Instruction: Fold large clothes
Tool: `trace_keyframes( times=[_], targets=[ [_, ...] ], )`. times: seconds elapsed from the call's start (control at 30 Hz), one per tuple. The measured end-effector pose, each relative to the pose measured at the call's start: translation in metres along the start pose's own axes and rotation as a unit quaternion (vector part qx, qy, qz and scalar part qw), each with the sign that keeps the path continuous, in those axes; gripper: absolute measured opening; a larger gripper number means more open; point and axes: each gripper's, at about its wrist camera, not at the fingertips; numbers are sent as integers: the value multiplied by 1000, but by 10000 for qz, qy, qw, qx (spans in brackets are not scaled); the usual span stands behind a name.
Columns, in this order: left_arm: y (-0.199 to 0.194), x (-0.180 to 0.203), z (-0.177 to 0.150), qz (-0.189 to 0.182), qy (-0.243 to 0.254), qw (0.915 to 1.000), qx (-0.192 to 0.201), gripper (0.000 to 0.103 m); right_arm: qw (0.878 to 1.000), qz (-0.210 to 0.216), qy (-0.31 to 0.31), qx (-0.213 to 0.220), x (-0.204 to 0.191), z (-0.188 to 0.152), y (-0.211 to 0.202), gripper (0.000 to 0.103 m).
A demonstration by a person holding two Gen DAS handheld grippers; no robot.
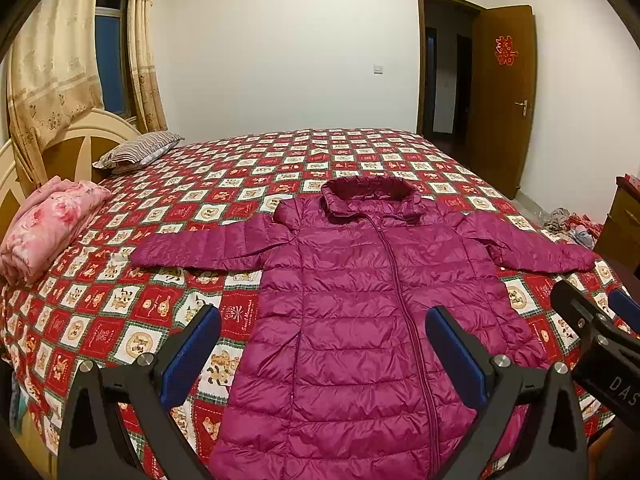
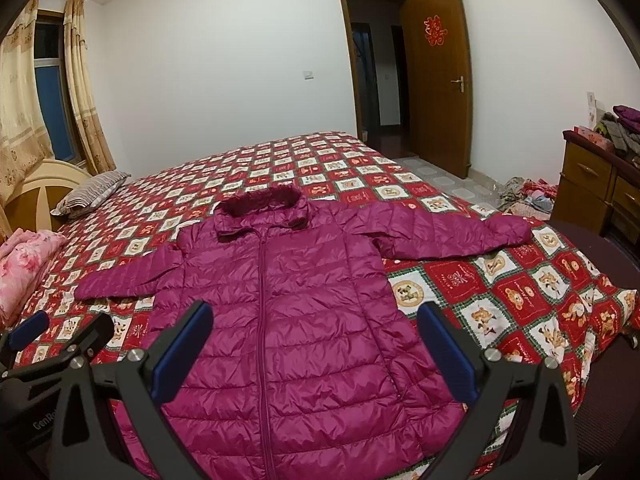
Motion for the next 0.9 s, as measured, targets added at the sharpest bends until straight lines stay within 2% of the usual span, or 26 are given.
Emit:
trace_keyframes(
  times=[0.5,0.9],
  targets=[
    [-1,-2,-1,10,19,10000,0,102,10000,5,-8,-44,0,-1,1,103],
    [5,-2,-1,159,67,9998,-77,102,10000,3,-8,-66,-2,1,2,103]
  ],
)
Point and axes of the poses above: each gripper's, at about its wrist camera, not at the fingertips, and y roughly the way its jaws point, x to its right, z to its top, and after that the axes turned 1 degree about x, right-handed
